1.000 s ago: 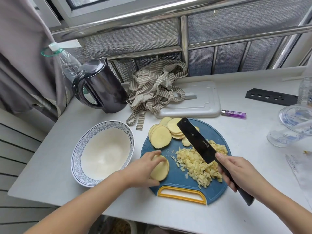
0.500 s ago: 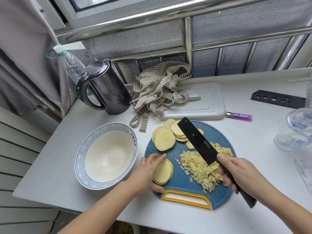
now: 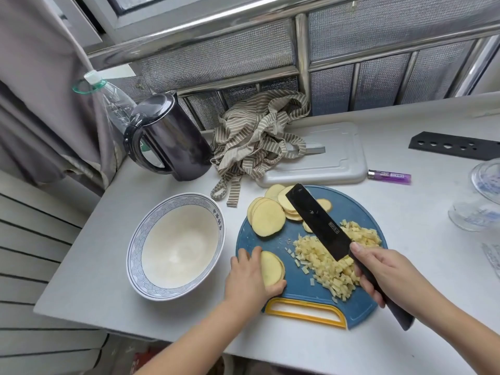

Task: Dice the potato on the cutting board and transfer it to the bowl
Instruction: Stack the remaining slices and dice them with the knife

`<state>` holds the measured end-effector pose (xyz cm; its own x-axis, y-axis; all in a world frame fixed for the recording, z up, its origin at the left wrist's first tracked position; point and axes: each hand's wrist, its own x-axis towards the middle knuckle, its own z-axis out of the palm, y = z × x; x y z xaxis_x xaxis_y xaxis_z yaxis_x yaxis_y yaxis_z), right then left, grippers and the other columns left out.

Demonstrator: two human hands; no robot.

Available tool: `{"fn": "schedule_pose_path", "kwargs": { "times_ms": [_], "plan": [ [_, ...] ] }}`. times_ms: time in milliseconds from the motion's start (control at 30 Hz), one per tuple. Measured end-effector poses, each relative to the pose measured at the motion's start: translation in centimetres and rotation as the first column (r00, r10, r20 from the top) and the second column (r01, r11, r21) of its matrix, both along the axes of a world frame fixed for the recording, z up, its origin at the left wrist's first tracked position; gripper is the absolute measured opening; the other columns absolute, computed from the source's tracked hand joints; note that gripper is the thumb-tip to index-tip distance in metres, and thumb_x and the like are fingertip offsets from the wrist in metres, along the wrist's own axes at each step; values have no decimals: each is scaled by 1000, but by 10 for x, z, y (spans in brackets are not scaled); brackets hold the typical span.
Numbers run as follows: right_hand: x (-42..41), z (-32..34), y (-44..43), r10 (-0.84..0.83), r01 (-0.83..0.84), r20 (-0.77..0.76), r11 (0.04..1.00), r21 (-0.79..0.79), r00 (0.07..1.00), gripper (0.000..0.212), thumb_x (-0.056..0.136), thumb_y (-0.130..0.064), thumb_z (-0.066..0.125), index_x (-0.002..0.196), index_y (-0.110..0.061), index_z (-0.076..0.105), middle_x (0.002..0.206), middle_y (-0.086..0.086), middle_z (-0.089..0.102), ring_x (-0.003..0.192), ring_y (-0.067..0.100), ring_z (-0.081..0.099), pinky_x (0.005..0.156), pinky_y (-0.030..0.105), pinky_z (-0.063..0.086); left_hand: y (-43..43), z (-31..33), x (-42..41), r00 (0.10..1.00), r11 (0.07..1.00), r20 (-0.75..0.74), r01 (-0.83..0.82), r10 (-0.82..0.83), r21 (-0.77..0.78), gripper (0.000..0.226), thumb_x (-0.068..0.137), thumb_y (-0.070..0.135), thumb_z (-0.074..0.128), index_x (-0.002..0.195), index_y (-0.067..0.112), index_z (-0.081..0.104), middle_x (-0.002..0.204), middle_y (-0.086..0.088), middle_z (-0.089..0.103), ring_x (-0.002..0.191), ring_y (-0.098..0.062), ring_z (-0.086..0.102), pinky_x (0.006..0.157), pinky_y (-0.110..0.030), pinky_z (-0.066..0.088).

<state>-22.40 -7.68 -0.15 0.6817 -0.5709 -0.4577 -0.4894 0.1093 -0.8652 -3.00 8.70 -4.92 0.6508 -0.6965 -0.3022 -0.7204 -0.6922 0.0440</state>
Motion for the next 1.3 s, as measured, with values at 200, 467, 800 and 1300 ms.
{"fn": "schedule_pose_path", "kwargs": {
  "times_ms": [200, 467, 800, 1300],
  "plan": [
    [1, -1, 0, -19, 19, 12, 999, 26, 1000, 53, 93, -49, 44, 69, -2, 55, 48, 11, 51, 39, 20, 43, 43, 27, 38, -21, 18, 7, 989, 985, -57, -141, 136, -95, 100, 71, 83, 33, 142, 12, 29, 132, -6, 37, 120, -24, 41, 99, -31, 37],
    [-2, 4, -3, -69, 68, 17, 997, 41, 997, 52, 92, -48, 47, 70, -2, 55, 47, 11, 50, 38, 21, 42, 40, 24, 37, -71, 16, 50, 987, 982, -161, -44, 14, -184, 94, 80, 44, 73, 151, 15, 19, 152, -9, 22, 139, -27, 24, 111, -36, 29],
    [-12, 8, -7, -80, 79, 21, 996, 39, 997, 52, 90, -48, 46, 70, -1, 55, 47, 12, 50, 37, 22, 42, 42, 26, 38, -83, 37, 72, 992, 993, -87, 89, -96, -83, 65, 89, 34, 61, 143, 7, 38, 129, -17, 55, 115, -33, 52, 90, -35, 44],
    [-7, 9, -6, -56, 55, 37, 998, 35, 998, 54, 89, -52, 45, 69, -3, 55, 48, 12, 51, 37, 21, 43, 40, 24, 37, -82, 46, 76, 982, 995, -164, 92, -99, -45, 45, 94, 17, 50, 137, 6, 41, 120, -20, 58, 105, -34, 55, 82, -36, 44]
  ]
}}
